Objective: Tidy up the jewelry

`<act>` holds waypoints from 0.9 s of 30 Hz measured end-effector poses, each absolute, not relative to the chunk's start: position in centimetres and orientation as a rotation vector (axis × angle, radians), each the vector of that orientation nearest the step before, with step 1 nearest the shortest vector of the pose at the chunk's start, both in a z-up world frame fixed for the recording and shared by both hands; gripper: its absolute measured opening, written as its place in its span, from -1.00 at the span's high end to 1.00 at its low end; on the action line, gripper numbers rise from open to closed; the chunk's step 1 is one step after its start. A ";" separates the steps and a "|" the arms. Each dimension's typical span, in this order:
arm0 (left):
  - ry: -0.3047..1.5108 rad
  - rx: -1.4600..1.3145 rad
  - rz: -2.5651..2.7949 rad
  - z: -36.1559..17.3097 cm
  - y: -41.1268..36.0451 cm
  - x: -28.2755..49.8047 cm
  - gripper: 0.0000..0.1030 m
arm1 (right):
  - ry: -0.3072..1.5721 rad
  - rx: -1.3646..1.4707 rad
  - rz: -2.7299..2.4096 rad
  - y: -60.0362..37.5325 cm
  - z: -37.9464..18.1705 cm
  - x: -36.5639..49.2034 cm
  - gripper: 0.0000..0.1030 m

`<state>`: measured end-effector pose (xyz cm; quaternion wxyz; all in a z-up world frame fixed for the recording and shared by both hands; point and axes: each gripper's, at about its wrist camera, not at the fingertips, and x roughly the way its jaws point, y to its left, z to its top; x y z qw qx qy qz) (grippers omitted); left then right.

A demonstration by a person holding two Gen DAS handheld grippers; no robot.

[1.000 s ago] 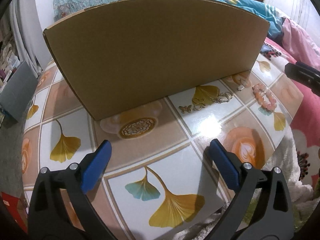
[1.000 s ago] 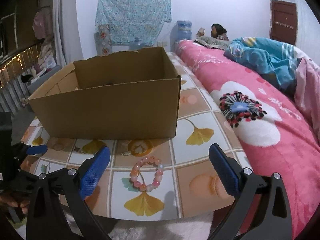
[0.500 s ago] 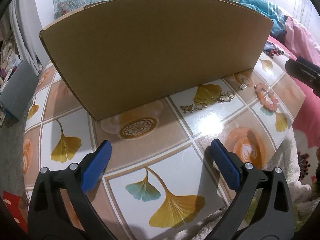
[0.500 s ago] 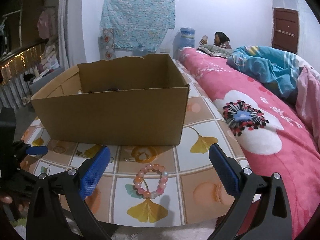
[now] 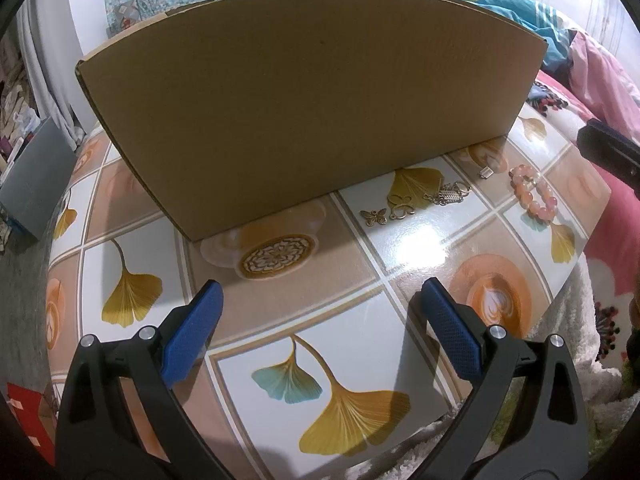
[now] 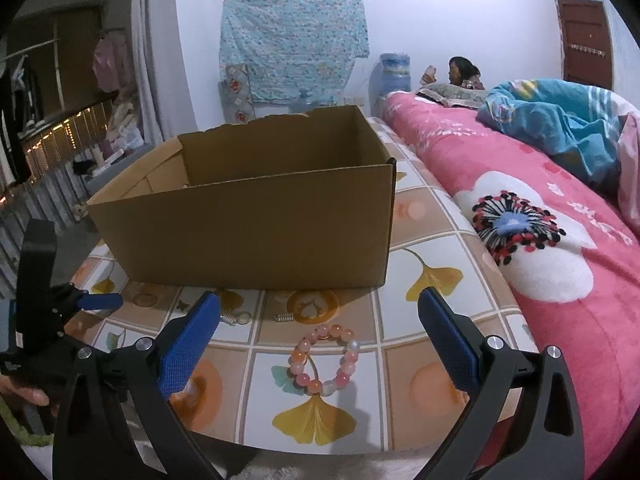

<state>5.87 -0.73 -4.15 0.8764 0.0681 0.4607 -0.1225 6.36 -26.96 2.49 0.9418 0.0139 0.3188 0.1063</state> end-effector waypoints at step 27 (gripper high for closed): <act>0.987 0.144 -0.251 -4.1 -1.0 6.4 -0.87 | 0.695 0.112 0.357 -26.3 2.5 4.9 -0.87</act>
